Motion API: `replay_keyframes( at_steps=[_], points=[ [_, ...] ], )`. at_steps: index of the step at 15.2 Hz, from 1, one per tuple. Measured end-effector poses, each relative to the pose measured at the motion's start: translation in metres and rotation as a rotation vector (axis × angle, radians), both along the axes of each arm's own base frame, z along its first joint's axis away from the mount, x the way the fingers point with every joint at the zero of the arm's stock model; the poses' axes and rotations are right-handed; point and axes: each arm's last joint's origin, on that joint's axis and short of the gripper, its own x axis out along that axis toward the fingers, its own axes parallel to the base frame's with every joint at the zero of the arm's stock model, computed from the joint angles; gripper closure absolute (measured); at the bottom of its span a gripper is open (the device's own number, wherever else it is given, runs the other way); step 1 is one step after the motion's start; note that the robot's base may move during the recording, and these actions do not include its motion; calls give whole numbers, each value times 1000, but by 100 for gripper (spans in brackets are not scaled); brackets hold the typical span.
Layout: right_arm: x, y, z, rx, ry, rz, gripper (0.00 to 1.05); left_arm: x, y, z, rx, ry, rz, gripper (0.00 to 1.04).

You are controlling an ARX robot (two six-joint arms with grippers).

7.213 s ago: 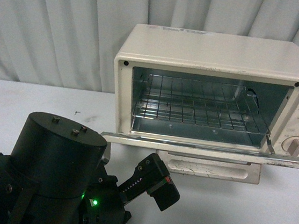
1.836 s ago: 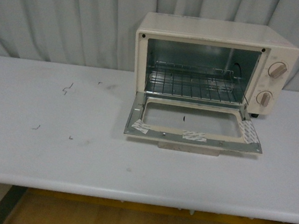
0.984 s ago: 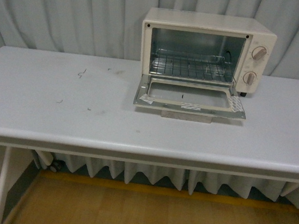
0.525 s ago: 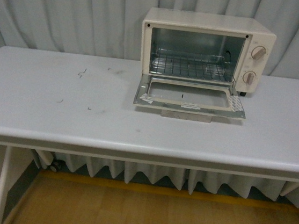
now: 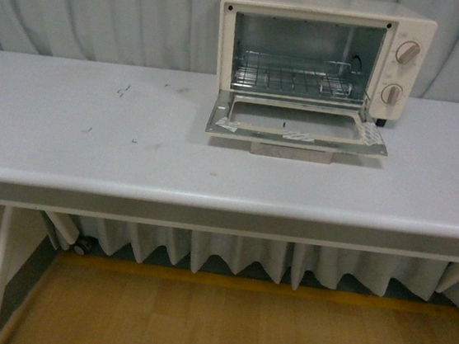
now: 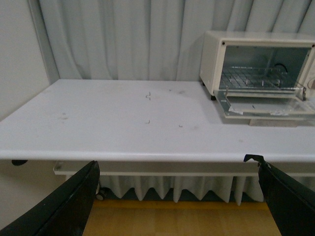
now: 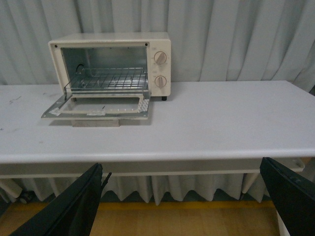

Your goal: Open oven

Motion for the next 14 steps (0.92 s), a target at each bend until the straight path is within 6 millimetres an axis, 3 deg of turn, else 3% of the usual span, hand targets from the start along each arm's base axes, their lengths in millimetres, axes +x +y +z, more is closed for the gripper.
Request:
replay_keyframes(
  at_steps=[14],
  points=[
    [0,0,0,0,2,-1,6,0,0,0,4,3,-1,7]
  ],
)
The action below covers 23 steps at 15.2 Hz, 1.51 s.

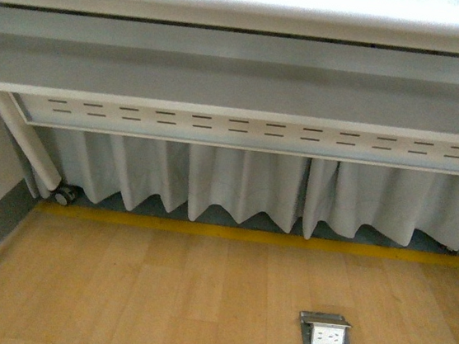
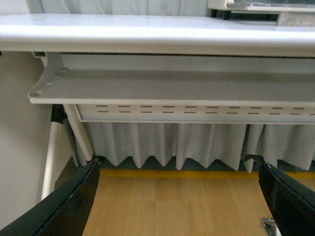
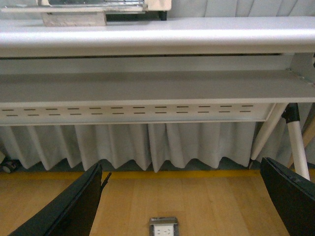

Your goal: Open oven

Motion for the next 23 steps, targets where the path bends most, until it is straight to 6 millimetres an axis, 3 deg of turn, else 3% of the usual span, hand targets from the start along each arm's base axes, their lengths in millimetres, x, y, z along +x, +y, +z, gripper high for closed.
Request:
replay_keyframes(
  at_steps=[23],
  points=[
    [0,0,0,0,2,1,6,0,0,0,0,2,0,7]
  ],
)
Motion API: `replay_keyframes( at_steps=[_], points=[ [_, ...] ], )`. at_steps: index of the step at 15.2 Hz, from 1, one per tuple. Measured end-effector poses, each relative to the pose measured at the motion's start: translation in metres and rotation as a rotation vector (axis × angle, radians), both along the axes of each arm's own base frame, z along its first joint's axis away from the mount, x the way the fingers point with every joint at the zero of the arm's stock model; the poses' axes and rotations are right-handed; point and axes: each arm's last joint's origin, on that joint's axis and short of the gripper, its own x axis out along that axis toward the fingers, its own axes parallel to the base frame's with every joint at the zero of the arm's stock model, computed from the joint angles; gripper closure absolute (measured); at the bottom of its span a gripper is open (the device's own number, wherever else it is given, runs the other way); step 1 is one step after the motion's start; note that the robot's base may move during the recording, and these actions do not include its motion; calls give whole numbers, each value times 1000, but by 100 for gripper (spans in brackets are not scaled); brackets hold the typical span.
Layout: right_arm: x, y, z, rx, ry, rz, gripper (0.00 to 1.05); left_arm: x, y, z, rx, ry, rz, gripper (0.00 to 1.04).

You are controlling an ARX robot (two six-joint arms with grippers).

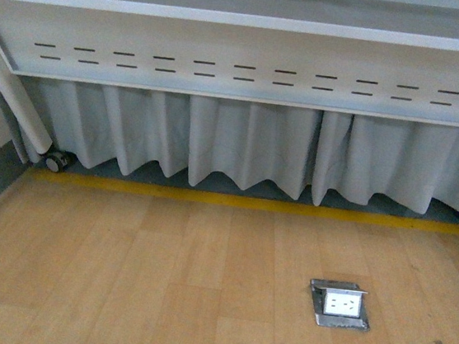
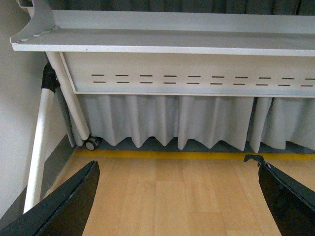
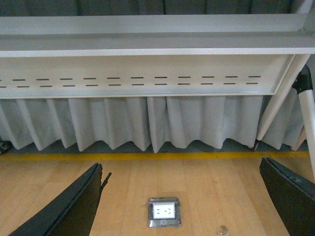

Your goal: Open oven

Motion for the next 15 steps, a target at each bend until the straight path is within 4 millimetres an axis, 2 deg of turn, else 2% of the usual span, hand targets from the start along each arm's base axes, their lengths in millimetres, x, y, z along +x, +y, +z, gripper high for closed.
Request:
replay_keyframes(
  at_steps=[15],
  points=[
    [0,0,0,0,0,0,6,0,0,0,0,0,0,7]
  ],
)
